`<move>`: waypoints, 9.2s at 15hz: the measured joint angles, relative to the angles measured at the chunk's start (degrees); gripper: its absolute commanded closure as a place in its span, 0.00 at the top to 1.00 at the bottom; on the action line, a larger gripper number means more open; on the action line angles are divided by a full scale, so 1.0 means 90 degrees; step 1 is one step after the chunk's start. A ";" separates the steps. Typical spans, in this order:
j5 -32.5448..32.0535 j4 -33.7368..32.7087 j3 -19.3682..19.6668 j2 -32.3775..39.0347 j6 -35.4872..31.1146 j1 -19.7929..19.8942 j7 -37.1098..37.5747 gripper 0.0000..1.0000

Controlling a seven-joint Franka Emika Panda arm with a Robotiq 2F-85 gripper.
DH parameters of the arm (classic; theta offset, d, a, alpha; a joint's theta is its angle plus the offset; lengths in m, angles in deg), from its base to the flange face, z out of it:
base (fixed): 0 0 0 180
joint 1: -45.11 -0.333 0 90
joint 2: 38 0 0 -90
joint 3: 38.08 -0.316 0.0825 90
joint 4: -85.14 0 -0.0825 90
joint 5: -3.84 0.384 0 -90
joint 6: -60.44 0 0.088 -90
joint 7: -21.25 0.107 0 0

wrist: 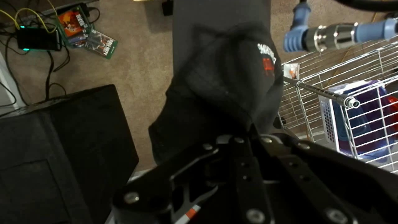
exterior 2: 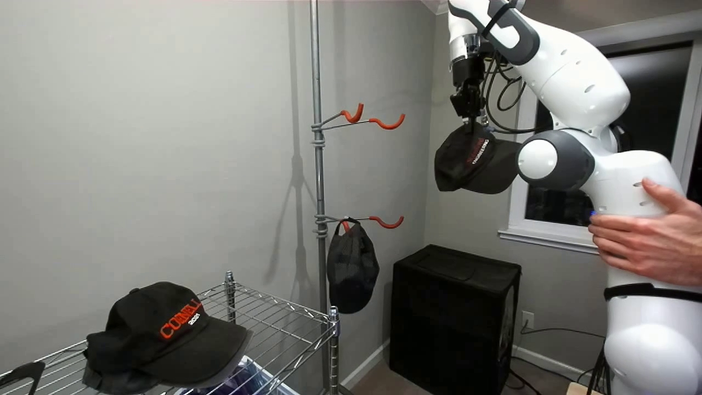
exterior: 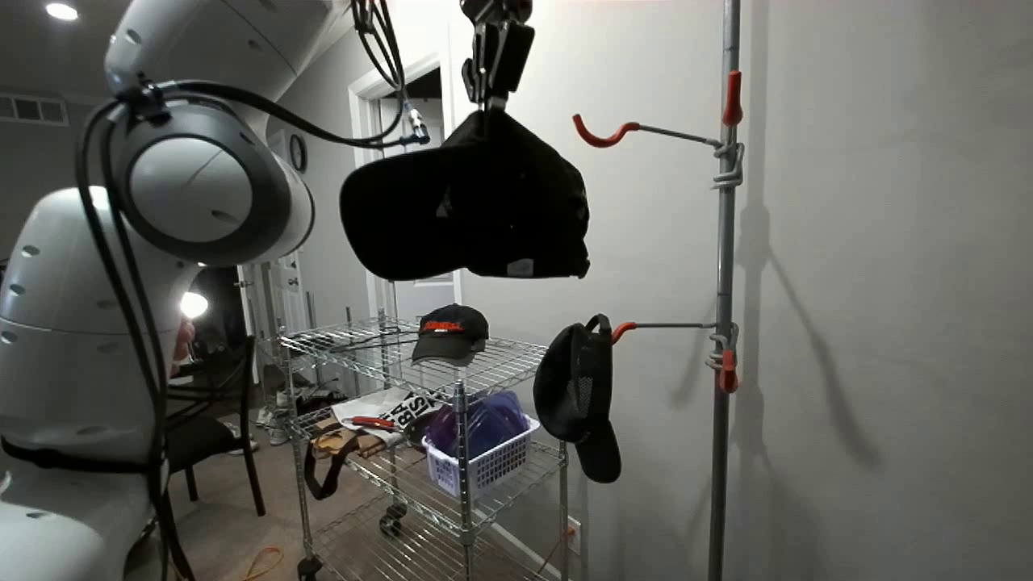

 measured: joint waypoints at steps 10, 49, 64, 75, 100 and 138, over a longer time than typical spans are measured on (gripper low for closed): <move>0.0413 0.0802 -0.0053 0.0615 0.0012 0.0212 0.0007 0.01; -0.0995 1.0782 0.0472 -0.4642 -0.6490 -0.0508 -0.1940 0.01; -0.0994 1.1171 0.0633 -0.5200 -0.7194 -0.0663 -0.1590 0.01; 0.0101 1.1450 0.1093 -0.3811 -1.0362 -0.0801 -0.1591 0.01; 0.0581 1.0336 0.1132 -0.3889 -1.1993 -0.1314 -0.1592 0.01; 0.0096 1.0914 0.0861 -0.4705 -0.9605 -0.1020 -0.1848 1.00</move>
